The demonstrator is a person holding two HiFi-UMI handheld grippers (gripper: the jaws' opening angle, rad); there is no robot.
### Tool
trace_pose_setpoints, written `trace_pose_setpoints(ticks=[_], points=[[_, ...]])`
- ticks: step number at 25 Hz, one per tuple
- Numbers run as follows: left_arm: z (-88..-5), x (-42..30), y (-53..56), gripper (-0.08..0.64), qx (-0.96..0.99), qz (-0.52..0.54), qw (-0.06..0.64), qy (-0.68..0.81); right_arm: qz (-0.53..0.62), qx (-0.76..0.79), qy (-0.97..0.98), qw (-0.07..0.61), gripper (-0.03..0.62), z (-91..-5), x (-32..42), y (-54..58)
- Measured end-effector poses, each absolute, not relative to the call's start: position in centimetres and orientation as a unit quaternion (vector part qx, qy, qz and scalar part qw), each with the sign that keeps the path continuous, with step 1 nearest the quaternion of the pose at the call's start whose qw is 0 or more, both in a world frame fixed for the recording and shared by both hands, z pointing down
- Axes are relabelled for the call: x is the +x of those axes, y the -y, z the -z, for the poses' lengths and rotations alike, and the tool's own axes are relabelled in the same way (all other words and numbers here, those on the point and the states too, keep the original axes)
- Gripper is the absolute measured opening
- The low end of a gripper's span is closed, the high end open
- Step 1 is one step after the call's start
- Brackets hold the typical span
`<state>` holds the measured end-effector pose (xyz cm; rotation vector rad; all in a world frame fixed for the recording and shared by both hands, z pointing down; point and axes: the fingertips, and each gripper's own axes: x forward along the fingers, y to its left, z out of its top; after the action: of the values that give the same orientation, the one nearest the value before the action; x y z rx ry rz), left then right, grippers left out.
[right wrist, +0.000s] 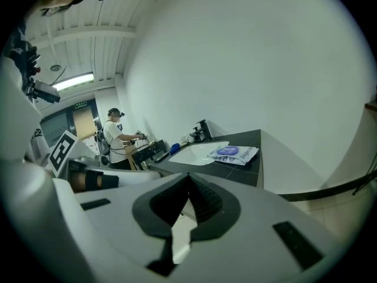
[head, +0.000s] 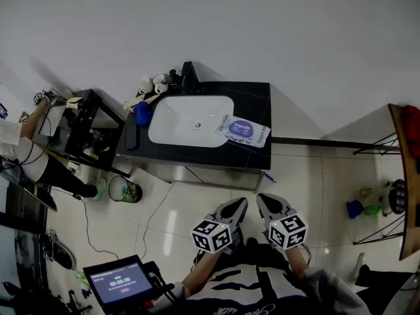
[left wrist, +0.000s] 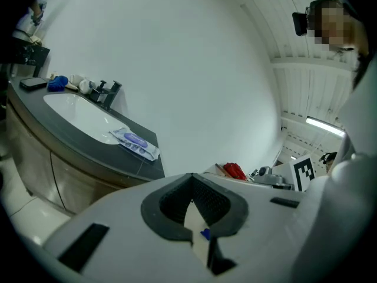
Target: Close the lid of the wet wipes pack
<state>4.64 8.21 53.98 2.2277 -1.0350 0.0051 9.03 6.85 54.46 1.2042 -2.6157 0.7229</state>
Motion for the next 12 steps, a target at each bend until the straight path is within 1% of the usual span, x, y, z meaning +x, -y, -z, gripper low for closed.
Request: trace_pose_setpoints(ticks=[6, 12], points=[[-52.6, 5.8, -13.1, 0.0, 0.851, -0.002, 0.318, 0.418, -0.249, 0.379, 0.888, 0.08, -0.002, -54.1, 10.1, -11.6], [-51.7, 5.0, -13.9, 0.0, 0.847, 0.008, 0.305, 0.435, -0.249, 0.364, 0.895, 0.067, -0.002, -53.4, 9.3, -12.9]])
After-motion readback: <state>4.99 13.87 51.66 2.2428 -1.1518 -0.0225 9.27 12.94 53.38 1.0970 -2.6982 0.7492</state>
